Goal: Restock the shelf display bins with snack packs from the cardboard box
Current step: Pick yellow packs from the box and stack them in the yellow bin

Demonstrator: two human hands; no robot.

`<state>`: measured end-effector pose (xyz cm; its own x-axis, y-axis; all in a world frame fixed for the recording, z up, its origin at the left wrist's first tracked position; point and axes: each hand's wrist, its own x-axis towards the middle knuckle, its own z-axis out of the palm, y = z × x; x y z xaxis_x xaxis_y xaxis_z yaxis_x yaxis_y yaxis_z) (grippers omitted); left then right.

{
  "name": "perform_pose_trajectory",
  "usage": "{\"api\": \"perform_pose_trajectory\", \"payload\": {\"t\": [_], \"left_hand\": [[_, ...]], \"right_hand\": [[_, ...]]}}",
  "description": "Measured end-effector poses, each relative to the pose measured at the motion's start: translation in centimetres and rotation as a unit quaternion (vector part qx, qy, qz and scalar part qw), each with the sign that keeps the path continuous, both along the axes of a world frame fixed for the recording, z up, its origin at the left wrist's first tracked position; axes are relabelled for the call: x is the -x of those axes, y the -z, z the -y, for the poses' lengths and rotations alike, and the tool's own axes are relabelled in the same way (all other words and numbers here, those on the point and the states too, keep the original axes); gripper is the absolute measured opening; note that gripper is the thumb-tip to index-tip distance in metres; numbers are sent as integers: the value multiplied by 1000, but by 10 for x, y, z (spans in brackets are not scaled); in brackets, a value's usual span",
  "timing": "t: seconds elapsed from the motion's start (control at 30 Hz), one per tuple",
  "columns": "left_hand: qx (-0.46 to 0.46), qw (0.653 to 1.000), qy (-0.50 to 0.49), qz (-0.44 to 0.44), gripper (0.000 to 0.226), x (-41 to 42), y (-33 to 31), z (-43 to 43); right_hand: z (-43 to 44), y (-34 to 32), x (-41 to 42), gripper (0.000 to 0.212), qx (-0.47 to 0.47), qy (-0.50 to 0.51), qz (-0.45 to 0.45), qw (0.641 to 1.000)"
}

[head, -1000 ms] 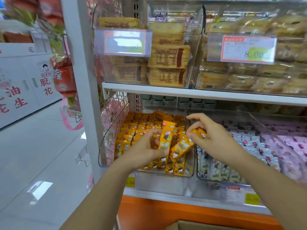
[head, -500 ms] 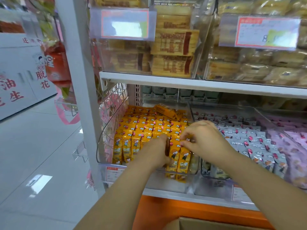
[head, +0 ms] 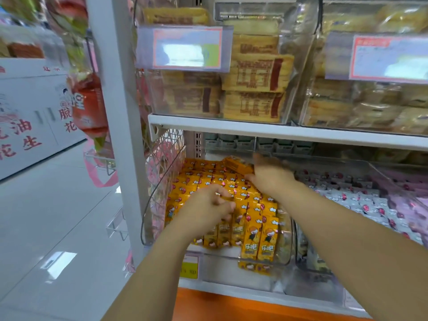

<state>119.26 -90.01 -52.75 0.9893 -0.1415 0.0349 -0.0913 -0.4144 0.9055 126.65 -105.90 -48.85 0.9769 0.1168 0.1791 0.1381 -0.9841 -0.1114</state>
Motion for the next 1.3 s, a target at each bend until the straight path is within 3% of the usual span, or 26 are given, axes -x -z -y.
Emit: {"api": "perform_pose_trajectory", "payload": {"t": [0.1,0.2,0.27,0.33,0.4,0.47,0.53,0.63,0.7,0.83,1.13,1.2,1.3], "left_hand": [[57,997,-52,14,11,-1,-5,-11],[100,993,-60,-5,39,1,-5,-15],[195,978,-80,-9,54,3,-9,-15],[275,955,-108,17,50,6,-15,-13],[281,950,-124,48,43,10,-20,-11],[233,961,-131,73,37,16,-22,-13],[118,979,-119,113,31,18,-20,-23],[-40,994,-16,97,33,21,-19,-31],[-123,990,40,62,32,22,-10,-19],[-283,952,63,99,38,15,8,5],[-309,941,0,139,64,12,11,14],[-303,934,-26,189,56,23,8,12],[-247,907,-51,337,31,51,8,23]], "right_hand": [[-2,-1,-1,24,-24,-1,21,999],[1,-6,21,27,-135,-42,60,988],[1,-8,46,37,-195,-90,86,973],[1,-5,70,40,-220,-133,106,960],[2,0,84,37,-227,-168,97,954],[8,2,90,38,-205,-184,64,959],[19,1,91,42,-155,-173,28,972],[39,5,93,43,-136,-143,-7,980],[46,12,95,38,-137,-148,-2,980],[49,27,99,39,-123,-174,-3,977],[55,40,100,36,-157,-196,27,968],[59,42,109,32,-190,-197,52,961],[69,51,136,20,-218,-219,143,940]]}}
